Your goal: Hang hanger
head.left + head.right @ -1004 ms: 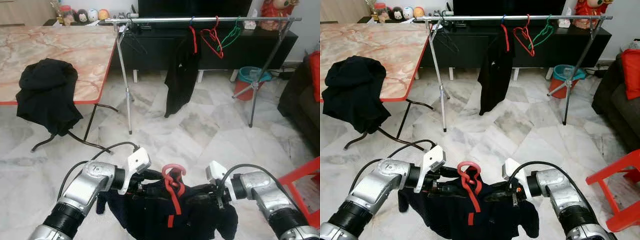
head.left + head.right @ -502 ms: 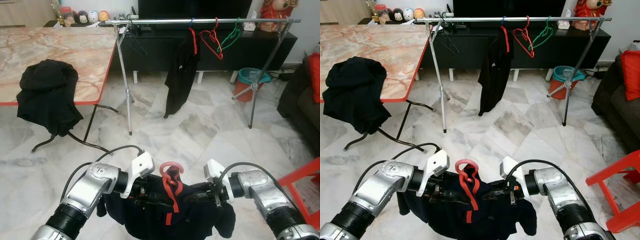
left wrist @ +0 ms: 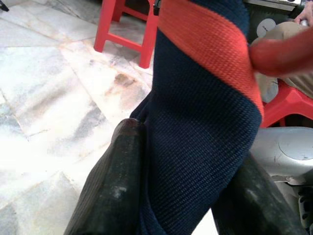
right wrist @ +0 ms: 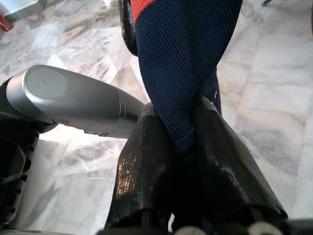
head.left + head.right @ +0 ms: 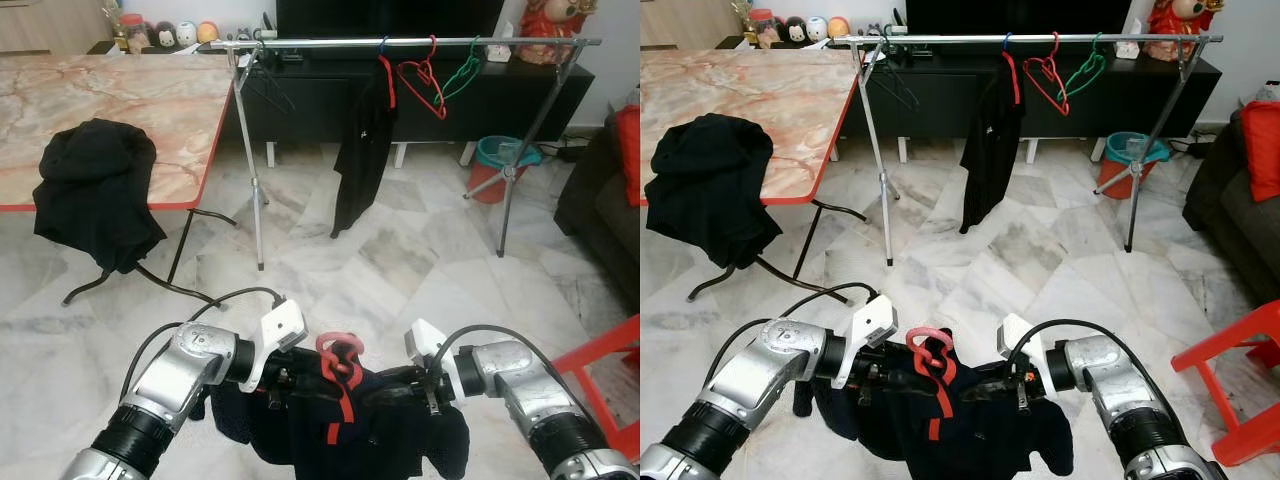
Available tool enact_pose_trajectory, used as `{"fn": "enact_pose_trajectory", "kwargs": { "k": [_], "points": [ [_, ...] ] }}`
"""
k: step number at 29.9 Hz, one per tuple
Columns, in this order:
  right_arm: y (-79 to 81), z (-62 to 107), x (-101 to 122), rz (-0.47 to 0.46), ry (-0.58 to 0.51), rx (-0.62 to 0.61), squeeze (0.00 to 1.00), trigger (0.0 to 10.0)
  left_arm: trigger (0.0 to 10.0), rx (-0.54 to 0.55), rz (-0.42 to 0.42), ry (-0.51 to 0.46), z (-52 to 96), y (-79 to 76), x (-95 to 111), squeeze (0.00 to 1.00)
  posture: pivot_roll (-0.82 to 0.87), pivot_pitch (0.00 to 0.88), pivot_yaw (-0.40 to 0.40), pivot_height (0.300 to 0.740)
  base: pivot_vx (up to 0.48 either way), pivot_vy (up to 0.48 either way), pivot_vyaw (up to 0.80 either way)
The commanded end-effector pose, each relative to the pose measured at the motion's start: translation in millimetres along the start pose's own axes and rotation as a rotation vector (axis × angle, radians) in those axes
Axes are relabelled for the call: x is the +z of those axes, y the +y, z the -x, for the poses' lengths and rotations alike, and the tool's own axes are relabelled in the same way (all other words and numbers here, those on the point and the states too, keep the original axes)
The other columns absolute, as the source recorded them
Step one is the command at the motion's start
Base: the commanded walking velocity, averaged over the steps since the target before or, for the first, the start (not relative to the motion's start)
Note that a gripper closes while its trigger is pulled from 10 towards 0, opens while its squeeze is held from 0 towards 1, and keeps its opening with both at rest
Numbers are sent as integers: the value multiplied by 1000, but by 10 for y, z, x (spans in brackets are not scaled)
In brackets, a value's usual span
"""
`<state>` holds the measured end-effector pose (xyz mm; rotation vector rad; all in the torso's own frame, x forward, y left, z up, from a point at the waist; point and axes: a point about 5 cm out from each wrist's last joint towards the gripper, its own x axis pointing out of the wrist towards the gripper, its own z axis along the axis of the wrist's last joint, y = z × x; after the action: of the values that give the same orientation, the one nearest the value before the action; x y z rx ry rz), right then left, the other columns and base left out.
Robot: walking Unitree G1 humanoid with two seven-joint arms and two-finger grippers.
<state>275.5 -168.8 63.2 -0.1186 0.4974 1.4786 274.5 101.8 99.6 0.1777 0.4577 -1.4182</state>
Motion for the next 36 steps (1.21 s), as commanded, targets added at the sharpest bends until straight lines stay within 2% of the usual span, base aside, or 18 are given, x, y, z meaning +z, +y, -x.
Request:
{"fn": "enact_pose_trajectory", "kwargs": {
  "k": [1,14,15,28,36],
  "points": [
    [-72,47,213,73,-45,-32,0,10000,0,-75,4,3,-75,-77,-8,0,42,27,-51,740,0,0,0],
    [-105,32,214,64,-35,-64,0,10000,0,-80,10,1,-79,-88,-2,0,40,38,-48,740,0,0,0],
    [-112,28,214,61,-34,-71,1000,10000,0,-79,10,2,-77,-88,-1,0,40,39,-47,740,0,0,0],
    [-120,29,193,68,1,-78,1000,10000,0,10,9,12,-76,14,-77,0,34,35,-44,740,0,0,0],
    [-98,47,157,74,46,-60,1000,10000,0,177,13,-25,-77,178,-108,0,30,25,-42,740,0,0,0]
  ]
}}
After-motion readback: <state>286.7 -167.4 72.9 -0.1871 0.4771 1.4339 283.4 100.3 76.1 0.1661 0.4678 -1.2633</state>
